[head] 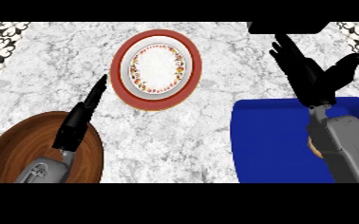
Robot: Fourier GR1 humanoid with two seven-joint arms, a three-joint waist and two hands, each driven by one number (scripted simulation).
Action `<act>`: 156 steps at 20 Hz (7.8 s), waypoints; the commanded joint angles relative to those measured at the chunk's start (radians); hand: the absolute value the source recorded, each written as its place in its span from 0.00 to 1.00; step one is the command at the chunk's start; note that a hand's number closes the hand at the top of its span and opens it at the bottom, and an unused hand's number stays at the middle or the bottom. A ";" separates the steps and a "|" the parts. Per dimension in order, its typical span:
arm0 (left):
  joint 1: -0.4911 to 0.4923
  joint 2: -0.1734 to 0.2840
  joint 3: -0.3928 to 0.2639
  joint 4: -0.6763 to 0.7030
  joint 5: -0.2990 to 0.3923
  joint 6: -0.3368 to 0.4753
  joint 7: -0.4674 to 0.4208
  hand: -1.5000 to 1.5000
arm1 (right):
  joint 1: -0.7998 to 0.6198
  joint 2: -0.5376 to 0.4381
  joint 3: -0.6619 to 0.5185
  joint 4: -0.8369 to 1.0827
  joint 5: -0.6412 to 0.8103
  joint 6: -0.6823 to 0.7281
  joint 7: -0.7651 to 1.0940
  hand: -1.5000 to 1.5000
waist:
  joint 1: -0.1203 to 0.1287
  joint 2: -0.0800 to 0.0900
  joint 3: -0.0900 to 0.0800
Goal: Pick the cupcake from the tray and place it in the plate
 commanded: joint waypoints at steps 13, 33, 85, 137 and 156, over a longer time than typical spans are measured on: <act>-0.111 0.070 0.187 -0.160 0.139 -0.008 0.160 0.50 | 0.375 -0.021 0.314 -0.157 0.489 -0.112 -0.411 0.00 | -0.021 -0.050 0.003; -0.087 0.063 0.235 -0.224 0.127 -0.040 0.214 0.50 | 0.573 -0.582 -0.008 -0.512 0.564 0.063 -0.157 0.00 | -0.012 -0.052 -0.008; -0.056 -0.138 0.333 -0.289 -0.072 -0.160 0.253 0.50 | 0.280 -0.170 0.081 0.068 1.289 0.155 -0.066 1.00 | 0.009 -0.043 0.000; -0.229 -0.161 0.337 -0.189 -0.072 -0.214 0.274 0.50 | -0.554 0.413 0.332 0.255 1.361 -0.345 1.121 1.00 | 0.093 -0.020 -0.002; -0.266 -0.179 0.312 -0.165 -0.091 -0.231 0.251 0.50 | -0.677 0.413 0.228 0.707 1.012 -0.746 0.769 0.00 | 0.157 0.007 0.001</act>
